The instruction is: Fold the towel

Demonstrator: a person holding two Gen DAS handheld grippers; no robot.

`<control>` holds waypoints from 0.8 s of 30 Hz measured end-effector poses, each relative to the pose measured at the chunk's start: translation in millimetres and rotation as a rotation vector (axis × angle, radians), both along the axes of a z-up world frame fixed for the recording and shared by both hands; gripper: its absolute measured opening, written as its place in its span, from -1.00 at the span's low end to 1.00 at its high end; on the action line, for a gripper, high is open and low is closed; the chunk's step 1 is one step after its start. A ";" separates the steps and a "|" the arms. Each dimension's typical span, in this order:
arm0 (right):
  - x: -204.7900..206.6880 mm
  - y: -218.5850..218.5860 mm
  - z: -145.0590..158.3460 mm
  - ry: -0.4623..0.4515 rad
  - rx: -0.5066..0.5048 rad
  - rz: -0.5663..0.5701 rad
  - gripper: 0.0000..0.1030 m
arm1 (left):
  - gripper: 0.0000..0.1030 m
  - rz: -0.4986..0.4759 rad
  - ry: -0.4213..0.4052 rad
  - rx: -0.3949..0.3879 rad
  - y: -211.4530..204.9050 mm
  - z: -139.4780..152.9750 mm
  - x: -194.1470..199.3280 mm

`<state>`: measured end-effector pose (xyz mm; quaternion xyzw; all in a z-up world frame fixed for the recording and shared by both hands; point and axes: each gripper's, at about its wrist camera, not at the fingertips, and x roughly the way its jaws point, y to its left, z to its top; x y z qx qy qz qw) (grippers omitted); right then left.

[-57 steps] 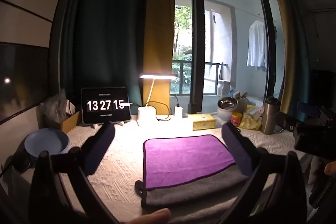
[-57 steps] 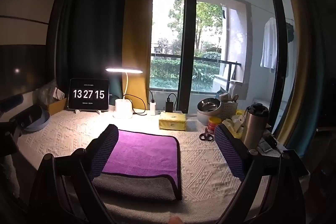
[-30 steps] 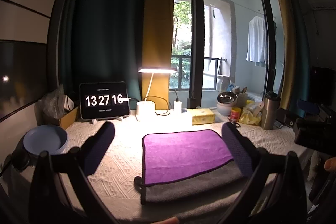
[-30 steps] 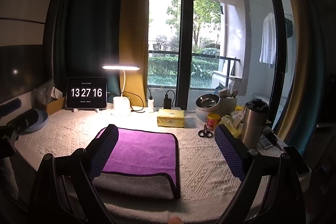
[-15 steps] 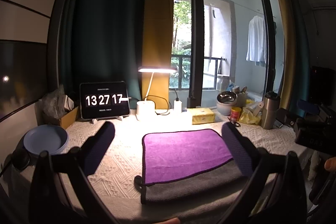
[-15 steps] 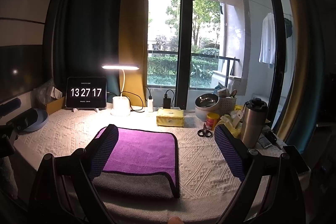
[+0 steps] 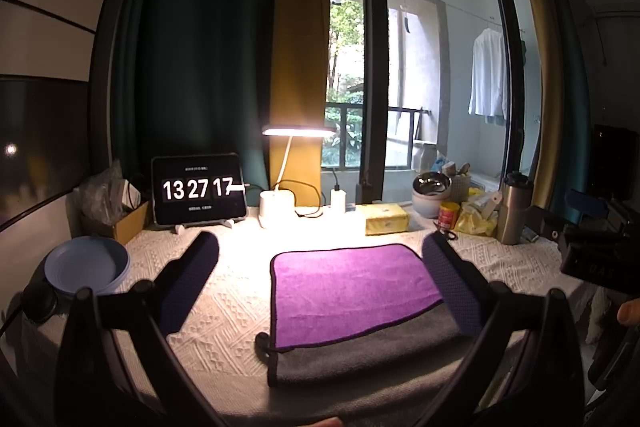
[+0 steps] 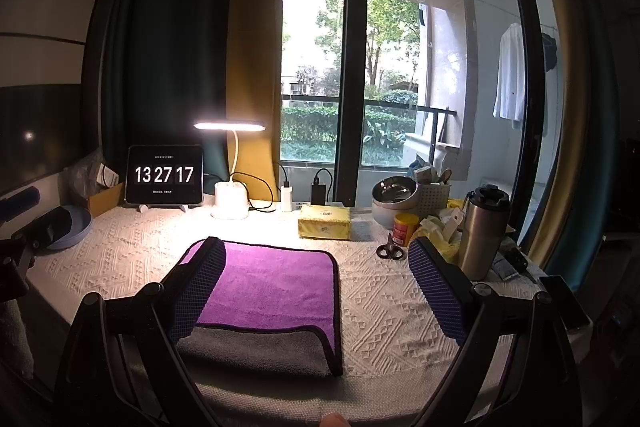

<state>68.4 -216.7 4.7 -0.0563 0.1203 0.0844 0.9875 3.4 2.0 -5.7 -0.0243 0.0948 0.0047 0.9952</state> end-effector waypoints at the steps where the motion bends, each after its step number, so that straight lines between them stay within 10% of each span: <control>1: -0.1 0.1 0.1 0.001 0.000 0.000 0.84 | 0.99 0.000 0.000 0.000 -0.1 0.0 0.1; 24: 0.7 -0.5 -3.5 0.007 0.002 0.003 0.84 | 0.99 -0.016 0.026 -0.010 -0.6 -5.2 -0.3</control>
